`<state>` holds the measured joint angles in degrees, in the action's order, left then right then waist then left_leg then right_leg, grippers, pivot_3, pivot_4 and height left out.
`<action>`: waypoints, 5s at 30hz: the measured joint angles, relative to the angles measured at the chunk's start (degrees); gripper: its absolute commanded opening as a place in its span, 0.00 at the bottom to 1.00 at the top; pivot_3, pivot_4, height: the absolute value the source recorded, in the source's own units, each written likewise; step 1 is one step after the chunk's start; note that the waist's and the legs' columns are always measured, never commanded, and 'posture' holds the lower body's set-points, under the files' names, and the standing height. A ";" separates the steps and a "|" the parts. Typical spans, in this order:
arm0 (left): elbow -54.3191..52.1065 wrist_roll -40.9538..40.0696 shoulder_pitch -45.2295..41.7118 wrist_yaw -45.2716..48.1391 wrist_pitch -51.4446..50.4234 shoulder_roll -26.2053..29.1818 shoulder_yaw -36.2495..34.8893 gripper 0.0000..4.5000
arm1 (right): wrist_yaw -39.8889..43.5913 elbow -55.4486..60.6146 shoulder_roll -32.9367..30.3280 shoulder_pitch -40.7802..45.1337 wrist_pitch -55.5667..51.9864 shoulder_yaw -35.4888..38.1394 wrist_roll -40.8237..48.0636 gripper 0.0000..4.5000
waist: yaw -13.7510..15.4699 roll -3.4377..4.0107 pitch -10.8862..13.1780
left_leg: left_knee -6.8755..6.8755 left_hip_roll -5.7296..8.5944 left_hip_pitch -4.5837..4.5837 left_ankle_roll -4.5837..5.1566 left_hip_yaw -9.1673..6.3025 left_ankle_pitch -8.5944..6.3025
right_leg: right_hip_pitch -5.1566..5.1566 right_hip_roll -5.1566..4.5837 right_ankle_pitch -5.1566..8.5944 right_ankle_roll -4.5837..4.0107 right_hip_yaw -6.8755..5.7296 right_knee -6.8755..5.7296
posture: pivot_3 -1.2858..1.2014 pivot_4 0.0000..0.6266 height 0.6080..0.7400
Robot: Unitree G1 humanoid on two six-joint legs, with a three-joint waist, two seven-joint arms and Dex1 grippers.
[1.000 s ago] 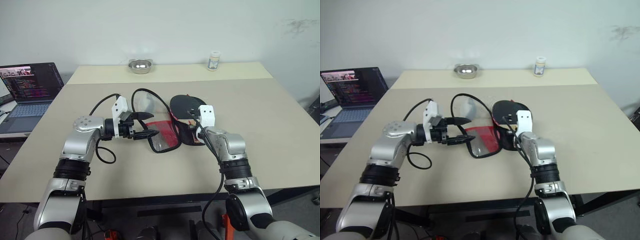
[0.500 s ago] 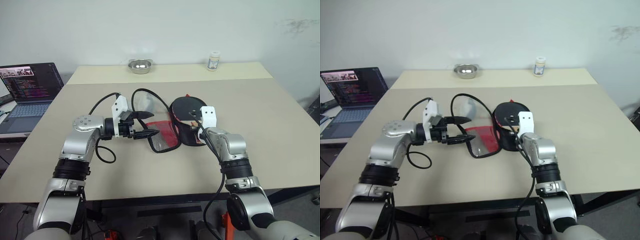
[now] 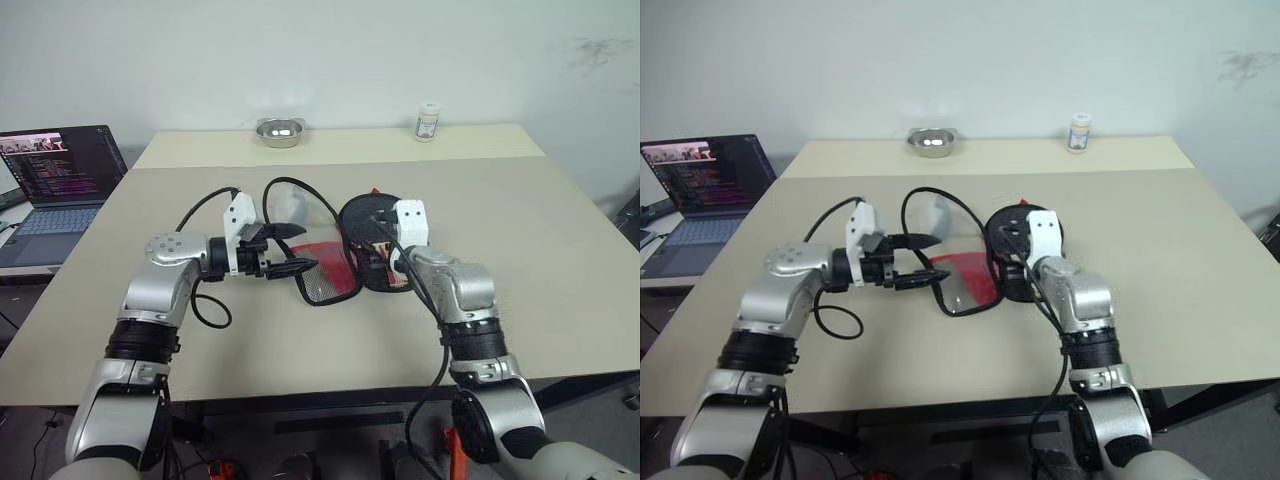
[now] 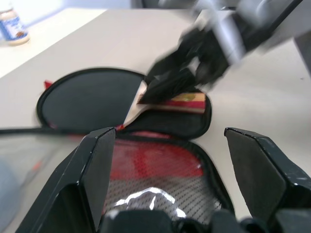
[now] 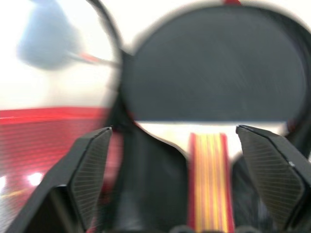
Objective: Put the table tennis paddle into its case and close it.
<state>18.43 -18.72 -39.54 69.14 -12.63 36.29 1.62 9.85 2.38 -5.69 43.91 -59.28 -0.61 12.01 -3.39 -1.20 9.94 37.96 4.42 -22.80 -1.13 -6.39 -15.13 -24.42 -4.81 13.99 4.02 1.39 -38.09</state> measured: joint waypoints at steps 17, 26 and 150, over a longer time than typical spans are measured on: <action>19.86 11.24 -0.81 -8.29 9.69 1.00 0.50 0.01 | 36.53 29.81 -39.21 -13.52 -2.75 7.38 23.90 1.00 | 1.40 -0.16 0.07 | 0.07 -0.01 0.13 0.24 -0.14 -0.14 | 0.38 -0.07 0.00 0.02 -0.35 0.10 | 0.52 0.24 1.00; 28.30 13.27 -10.24 -9.80 12.02 -9.89 1.83 0.00 | 37.50 30.34 -43.50 -15.55 -2.27 8.04 26.49 1.00 | 1.93 -0.26 0.12 | 0.13 0.06 -0.05 0.24 -0.23 -0.13 | 0.34 -0.13 -0.01 0.03 -0.47 0.14 | 0.52 0.24 1.00; -11.09 -2.19 8.74 11.44 -6.72 8.76 -0.33 0.00 | 21.26 19.94 -16.00 -19.22 -25.67 -0.03 15.51 0.01 | 1.54 -0.30 0.08 | 0.02 -0.07 0.13 0.21 -0.01 -0.16 | 0.21 -0.11 -0.14 -0.07 -0.41 0.13 | 0.52 0.24 1.00</action>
<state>7.34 -20.91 -30.80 80.58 -19.35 45.05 1.30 31.11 22.33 -21.69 24.69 -84.95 -0.64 27.52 -1.85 -1.50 10.02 37.98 4.34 -22.67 -0.92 -6.40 -15.30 -24.21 -4.92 13.85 3.95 0.98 -37.96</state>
